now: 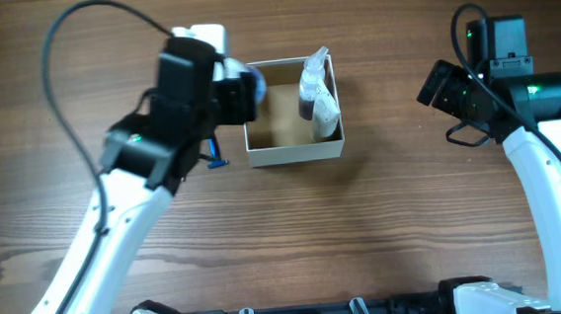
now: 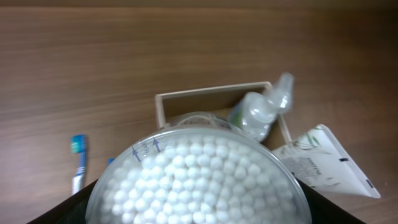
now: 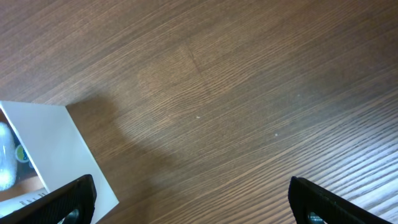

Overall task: Pack container
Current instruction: 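Lower the cotton-swab tub into the box with the left gripper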

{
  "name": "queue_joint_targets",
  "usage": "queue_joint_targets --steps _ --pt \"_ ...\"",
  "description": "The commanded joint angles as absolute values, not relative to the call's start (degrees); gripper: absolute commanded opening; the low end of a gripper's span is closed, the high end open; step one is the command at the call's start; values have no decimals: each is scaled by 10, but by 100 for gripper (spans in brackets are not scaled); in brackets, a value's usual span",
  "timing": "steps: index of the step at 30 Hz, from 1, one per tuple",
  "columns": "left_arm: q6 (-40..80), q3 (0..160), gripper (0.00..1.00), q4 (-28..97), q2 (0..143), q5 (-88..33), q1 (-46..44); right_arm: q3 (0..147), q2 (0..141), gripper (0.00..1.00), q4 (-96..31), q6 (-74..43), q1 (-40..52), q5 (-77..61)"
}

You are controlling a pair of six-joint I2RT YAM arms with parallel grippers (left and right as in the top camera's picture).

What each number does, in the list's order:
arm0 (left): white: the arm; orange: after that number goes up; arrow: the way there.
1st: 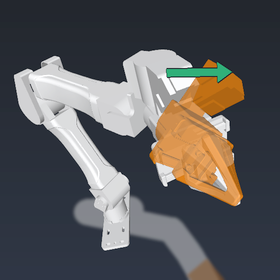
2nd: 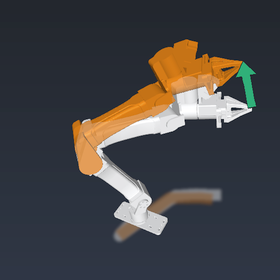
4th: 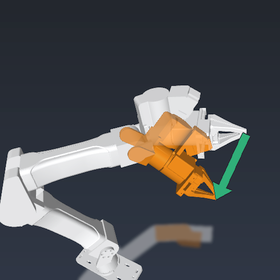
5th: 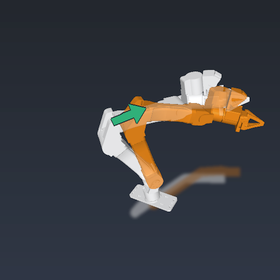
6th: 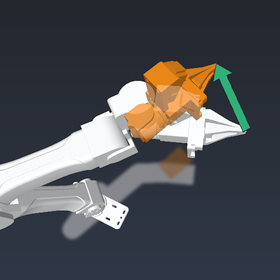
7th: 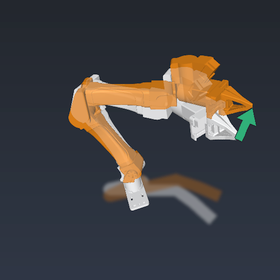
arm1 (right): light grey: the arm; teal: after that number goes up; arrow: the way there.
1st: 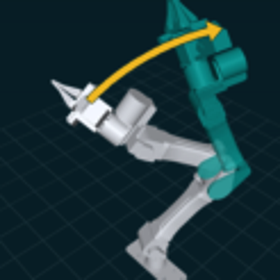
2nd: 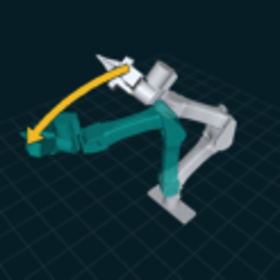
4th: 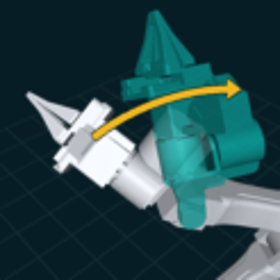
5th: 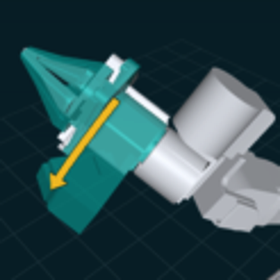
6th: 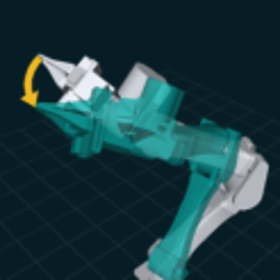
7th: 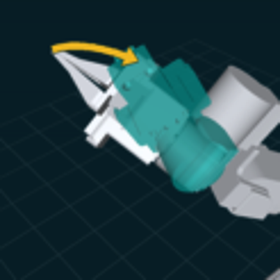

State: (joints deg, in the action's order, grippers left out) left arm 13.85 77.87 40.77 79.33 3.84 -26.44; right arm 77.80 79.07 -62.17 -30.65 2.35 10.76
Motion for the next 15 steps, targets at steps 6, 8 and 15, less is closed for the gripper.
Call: queue_joint_targets --steps 6,8,15 --pt "159 777 69 290 987 41 -291 785 794 100 -622 -315 22 116" --pt "159 777 71 264 1024 41 -291 785 794 100 -622 -315 22 116" --pt "159 780 91 231 1055 39 -291 785 794 100 -622 -315 22 116"
